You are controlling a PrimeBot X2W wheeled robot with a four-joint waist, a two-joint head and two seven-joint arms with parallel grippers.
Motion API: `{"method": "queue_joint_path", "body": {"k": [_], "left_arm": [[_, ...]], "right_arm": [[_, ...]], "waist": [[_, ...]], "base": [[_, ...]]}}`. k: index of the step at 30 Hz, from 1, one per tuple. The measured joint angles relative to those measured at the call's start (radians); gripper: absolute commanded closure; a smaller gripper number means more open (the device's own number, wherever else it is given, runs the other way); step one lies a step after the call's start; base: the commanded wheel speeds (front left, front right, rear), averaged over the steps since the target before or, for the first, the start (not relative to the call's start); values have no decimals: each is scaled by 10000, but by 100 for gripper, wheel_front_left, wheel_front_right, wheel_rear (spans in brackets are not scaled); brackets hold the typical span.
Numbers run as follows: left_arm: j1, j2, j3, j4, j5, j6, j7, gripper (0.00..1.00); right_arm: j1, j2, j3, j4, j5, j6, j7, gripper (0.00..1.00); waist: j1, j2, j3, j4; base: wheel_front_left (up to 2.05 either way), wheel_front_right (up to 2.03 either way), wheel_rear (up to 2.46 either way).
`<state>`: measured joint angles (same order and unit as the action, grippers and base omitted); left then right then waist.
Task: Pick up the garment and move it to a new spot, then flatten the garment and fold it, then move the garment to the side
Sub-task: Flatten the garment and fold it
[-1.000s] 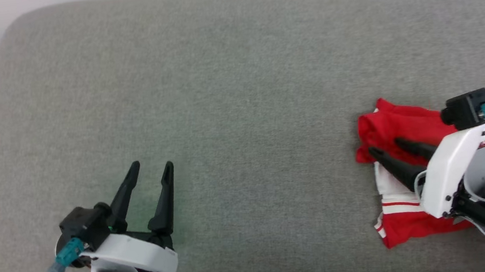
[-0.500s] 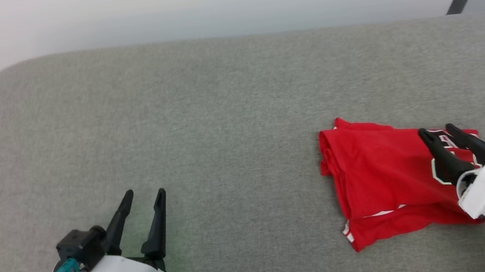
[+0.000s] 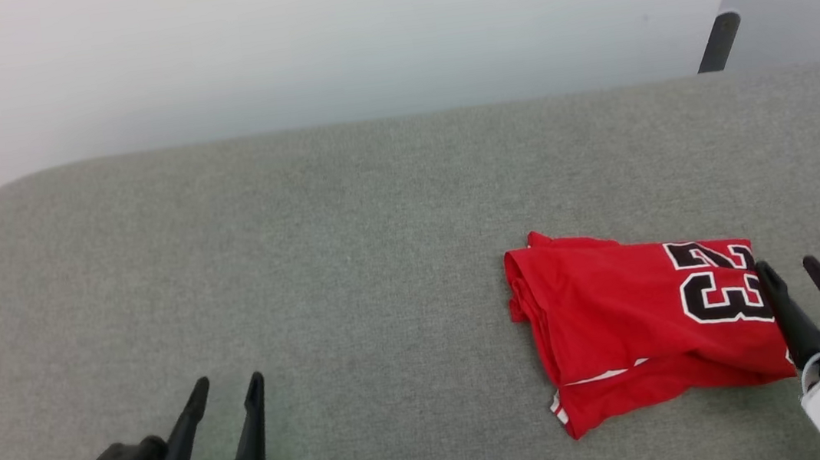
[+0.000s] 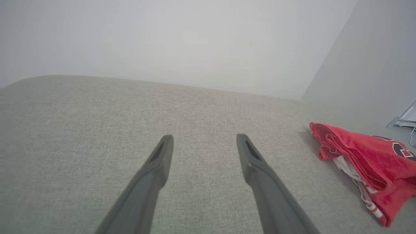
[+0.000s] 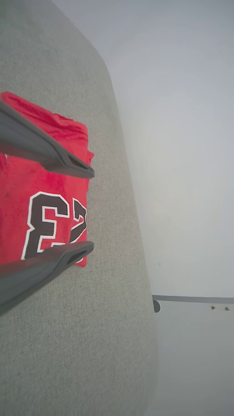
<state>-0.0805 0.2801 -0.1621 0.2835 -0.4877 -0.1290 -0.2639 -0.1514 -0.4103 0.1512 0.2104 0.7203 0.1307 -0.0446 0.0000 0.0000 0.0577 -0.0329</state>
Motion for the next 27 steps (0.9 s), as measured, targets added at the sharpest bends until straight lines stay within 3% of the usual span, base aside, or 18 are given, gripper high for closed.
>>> {"method": "queue_joint_path", "body": {"k": [12, 27], "left_arm": [[1083, -178, 384, -811, 750, 0, 0, 0], [2326, -489, 1108, -2054, 1237, 15, 0, 0]], "right_arm": [[1342, 211, -357, -767, -865, 2, -736, 0], [2836, 1095, -1827, -2416, -1657, 2, -347, 0]], "waist": [[0, 1, -655, 52], [0, 1, -830, 277]], "base": [[0, 0, 0], [0, 0, 0]]}}
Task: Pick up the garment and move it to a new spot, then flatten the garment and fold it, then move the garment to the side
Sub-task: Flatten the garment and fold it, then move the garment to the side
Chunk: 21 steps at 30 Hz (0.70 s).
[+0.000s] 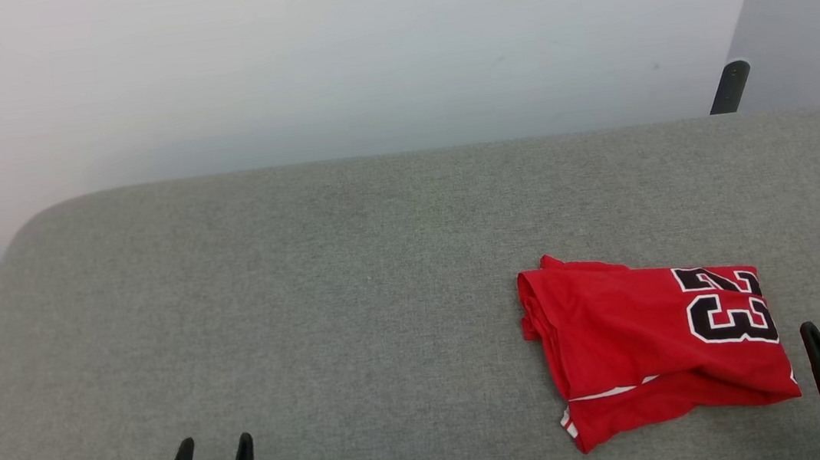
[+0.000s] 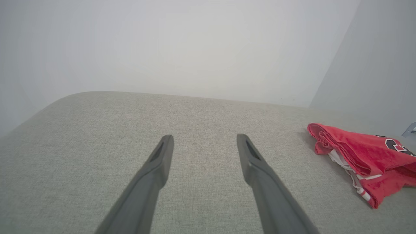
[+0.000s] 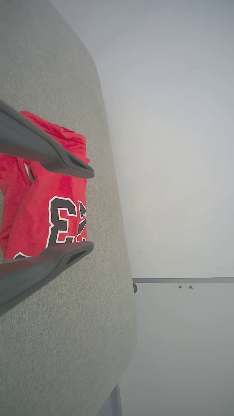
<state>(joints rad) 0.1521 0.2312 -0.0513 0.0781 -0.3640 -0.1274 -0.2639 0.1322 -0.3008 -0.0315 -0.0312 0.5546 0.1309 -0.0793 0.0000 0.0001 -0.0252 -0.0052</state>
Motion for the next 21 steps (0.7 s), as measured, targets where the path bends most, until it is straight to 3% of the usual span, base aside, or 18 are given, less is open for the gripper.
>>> {"method": "queue_joint_path", "body": {"k": [21], "left_arm": [[-117, -104, -63, 73, 132, -4, 0, 0]], "right_arm": [[-15, 410, -205, -353, -186, 0, 577, 0]], "waist": [[0, 0, 140, 50]], "base": [[0, 0, 0]]}}
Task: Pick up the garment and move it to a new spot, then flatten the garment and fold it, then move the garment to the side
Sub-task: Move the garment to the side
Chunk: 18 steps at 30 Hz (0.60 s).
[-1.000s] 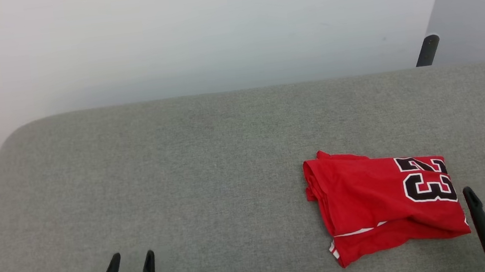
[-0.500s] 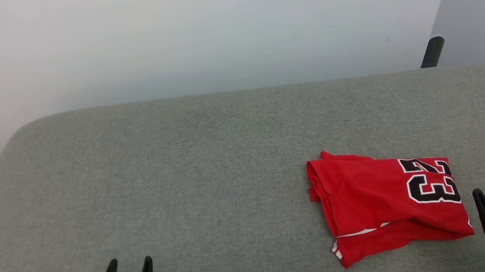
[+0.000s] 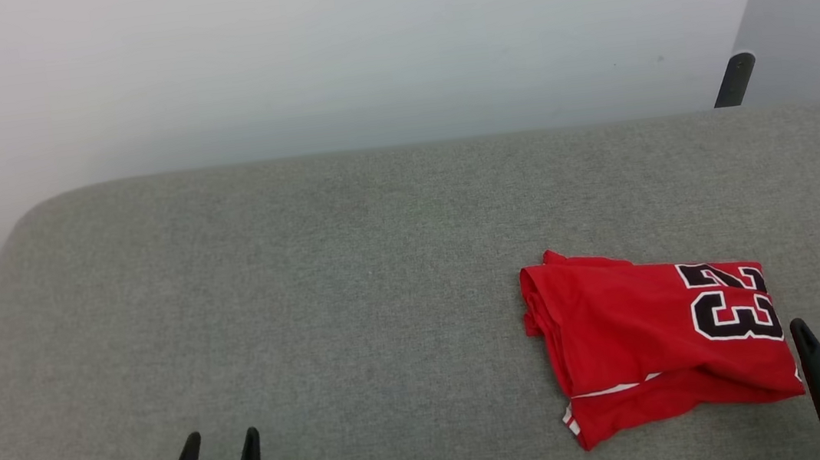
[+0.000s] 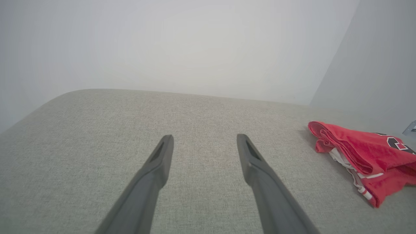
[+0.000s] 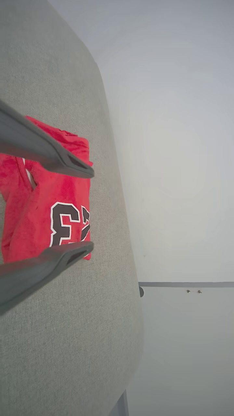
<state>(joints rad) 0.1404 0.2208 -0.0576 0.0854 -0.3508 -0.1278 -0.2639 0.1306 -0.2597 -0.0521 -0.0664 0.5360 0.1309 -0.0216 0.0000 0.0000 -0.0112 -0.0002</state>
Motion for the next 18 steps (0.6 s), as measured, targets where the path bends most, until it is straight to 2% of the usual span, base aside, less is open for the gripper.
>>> {"method": "queue_joint_path", "body": {"k": [6, 11, 18], "left_arm": [[-213, -146, -2, 0, -13, -2, 0, 0], [-620, -186, -71, -13, -81, -10, 0, 0], [-1282, 59, -278, -50, -297, -10, 0, 0]], "right_arm": [[-927, -385, 117, 324, -215, -2, 1467, 0], [-2102, -1172, 205, 857, -418, 0, 3714, 0], [-3788, -1476, -552, 1787, -73, -2, 7338, 0]], "waist": [[0, 0, 212, 14], [0, 1, 616, 52], [0, 0, 1409, 132]], "base": [[0, 0, 0], [0, 0, 0], [0, 0, 0]]}}
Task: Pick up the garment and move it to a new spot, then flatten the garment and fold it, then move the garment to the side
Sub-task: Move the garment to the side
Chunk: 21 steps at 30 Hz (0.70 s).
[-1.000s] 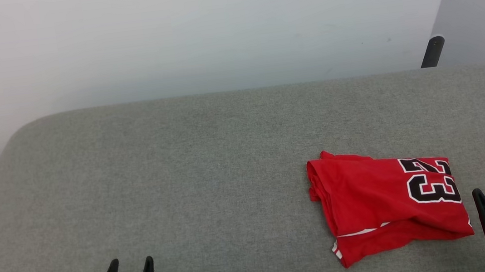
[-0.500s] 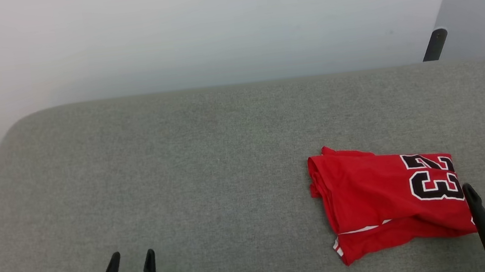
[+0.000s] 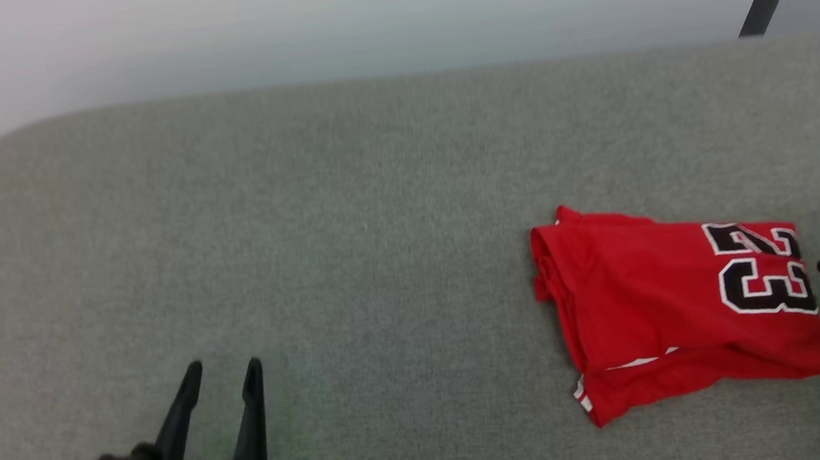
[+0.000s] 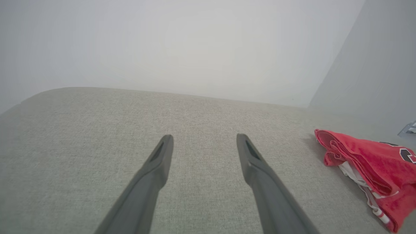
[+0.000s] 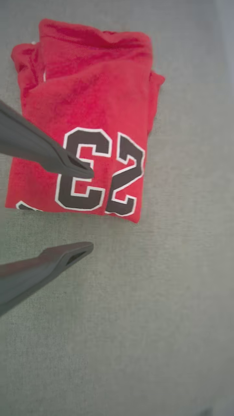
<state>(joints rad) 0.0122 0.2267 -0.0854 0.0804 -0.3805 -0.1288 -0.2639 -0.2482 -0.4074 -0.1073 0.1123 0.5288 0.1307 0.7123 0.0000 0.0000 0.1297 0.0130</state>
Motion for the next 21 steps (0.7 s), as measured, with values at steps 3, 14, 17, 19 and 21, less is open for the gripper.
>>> {"method": "queue_joint_path", "body": {"k": [3, 14, 17, 19, 21], "left_arm": [[-303, 86, -146, -8, -71, -2, 0, 0], [-1323, 372, -608, -111, -349, -2, 0, 0], [-1503, 407, -671, -100, -424, -2, 0, 0], [-1577, 414, -698, -98, -472, -2, 0, 0], [-1632, 418, -734, -58, -493, -2, 0, 0]], "right_arm": [[-347, -27, 4, 276, 148, 0, 1722, 0], [-1346, 560, -460, 437, -537, 0, 3269, 0], [-1359, 608, -531, 385, -769, 0, 3356, 0], [-1368, 617, -531, 297, -903, 2, 3396, 0], [-1368, 616, -541, 221, -907, 2, 3465, 0]], "waist": [[0, 0, 372, 40], [0, 0, 1811, 268], [0, 0, 2177, 350], [0, 0, 2395, 404], [0, 0, 2573, 456]], "base": [[0, 0, 0], [0, 0, 0], [0, 0, 0], [0, 0, 0], [0, 0, 0]]}}
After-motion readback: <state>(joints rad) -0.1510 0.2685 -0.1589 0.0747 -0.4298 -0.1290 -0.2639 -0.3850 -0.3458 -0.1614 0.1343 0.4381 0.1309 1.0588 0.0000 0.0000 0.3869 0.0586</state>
